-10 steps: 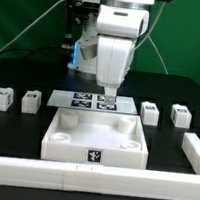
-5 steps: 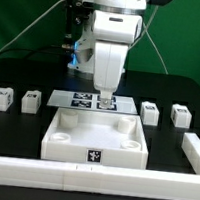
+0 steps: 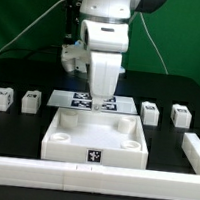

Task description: Assemble one leg

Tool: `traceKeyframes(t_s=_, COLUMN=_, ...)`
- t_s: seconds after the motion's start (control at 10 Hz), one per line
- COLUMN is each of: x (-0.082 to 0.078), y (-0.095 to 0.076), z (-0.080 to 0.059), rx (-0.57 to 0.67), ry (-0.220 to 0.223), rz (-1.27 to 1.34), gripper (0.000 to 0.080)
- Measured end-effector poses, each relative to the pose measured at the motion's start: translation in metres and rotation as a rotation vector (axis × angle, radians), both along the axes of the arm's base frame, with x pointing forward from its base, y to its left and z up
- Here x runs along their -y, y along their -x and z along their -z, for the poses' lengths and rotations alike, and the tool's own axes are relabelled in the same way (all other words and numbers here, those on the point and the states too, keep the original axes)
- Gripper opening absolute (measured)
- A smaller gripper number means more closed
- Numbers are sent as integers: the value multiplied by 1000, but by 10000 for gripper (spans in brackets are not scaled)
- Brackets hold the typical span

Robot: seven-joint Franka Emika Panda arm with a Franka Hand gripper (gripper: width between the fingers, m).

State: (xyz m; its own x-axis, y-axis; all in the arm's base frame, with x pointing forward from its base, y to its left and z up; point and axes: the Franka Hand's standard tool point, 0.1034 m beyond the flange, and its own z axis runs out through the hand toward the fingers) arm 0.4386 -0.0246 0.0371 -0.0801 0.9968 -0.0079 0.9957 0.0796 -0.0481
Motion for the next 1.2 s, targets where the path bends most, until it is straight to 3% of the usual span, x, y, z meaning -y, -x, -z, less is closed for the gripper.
traceKeyframes(t_s=0.5, x=1, y=5, z=26, rx=-47, ry=-5, rz=62, gripper=650)
traceKeyframes(t_s=1.0, x=0, y=0, z=26, rx=-43, ry=-4, rz=85, gripper=630)
traceKeyframes(t_s=1.1, x=0, y=-1, z=25, rx=-40, ry=-3, rz=97, gripper=502)
traceKeyframes(t_s=1.2, x=-1, y=-2, z=25, rx=-38, ry=-3, rz=104, gripper=284)
